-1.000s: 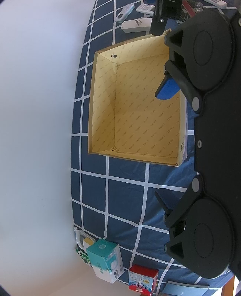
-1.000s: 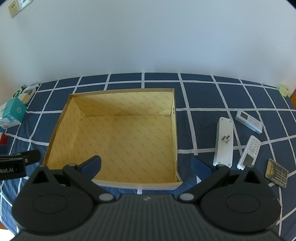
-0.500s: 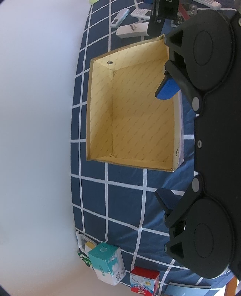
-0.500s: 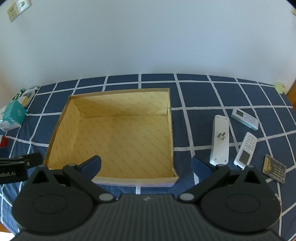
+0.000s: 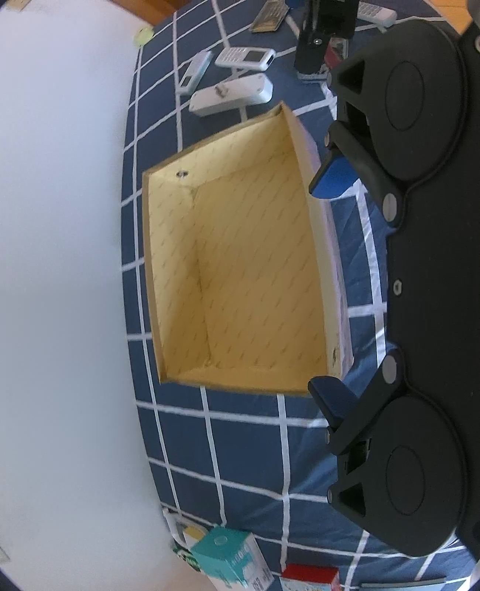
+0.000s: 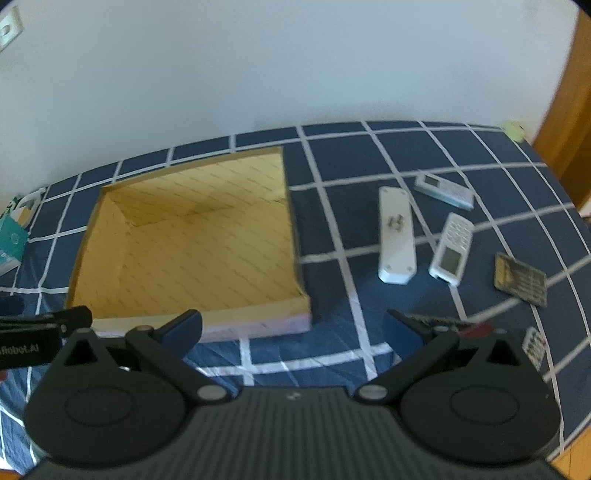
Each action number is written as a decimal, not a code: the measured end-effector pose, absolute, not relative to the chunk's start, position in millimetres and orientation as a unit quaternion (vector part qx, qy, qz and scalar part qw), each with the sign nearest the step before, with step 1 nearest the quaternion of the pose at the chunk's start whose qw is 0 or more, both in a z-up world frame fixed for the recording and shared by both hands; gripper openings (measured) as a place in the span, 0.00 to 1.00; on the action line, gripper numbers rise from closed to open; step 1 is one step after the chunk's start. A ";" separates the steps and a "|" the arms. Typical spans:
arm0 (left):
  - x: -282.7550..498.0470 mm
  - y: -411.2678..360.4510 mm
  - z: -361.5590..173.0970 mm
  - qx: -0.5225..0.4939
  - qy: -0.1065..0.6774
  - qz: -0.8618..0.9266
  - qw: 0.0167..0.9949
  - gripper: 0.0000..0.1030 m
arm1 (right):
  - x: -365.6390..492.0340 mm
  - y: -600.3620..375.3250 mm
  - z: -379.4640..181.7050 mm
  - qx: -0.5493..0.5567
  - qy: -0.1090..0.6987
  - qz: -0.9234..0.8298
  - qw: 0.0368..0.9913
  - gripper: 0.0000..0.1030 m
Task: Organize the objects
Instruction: 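Move the right tool to the grey-and-red case and close on it, then lift the grey-and-red case with the right tool toward the box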
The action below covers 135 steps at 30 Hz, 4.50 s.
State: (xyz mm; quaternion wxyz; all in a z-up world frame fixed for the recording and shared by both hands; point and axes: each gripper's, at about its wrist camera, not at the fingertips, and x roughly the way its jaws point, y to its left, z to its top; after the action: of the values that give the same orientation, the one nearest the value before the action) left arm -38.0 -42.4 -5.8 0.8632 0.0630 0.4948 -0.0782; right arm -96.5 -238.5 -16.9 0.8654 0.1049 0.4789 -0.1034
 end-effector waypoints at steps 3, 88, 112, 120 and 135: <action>-39.3 -54.3 -8.5 0.069 0.496 -0.092 0.860 1.00 | -106.8 -250.2 -18.6 0.117 0.478 -0.119 0.862 1.00; -21.7 -369.2 -205.3 0.084 0.689 -0.227 0.684 0.81 | -94.7 -500.6 -206.6 0.249 0.622 -0.095 0.737 0.81; -34.9 -318.8 -114.1 0.069 0.616 -0.189 0.762 0.79 | -89.2 -455.3 -122.5 0.215 0.551 -0.054 0.805 0.80; -37.2 -271.1 -80.4 0.035 0.592 -0.145 0.792 0.79 | -74.8 -410.5 -90.4 0.185 0.528 -0.010 0.829 0.80; -38.3 -175.3 -30.4 0.015 0.555 -0.094 0.826 0.79 | -52.3 -314.2 -43.3 0.160 0.495 0.043 0.853 0.80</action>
State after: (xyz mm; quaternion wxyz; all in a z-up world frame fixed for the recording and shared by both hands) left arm -38.3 -175.3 -30.4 0.8263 0.0147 0.5550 -0.0942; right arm -52.2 -314.2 -43.3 0.8532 0.1602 0.4945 0.0426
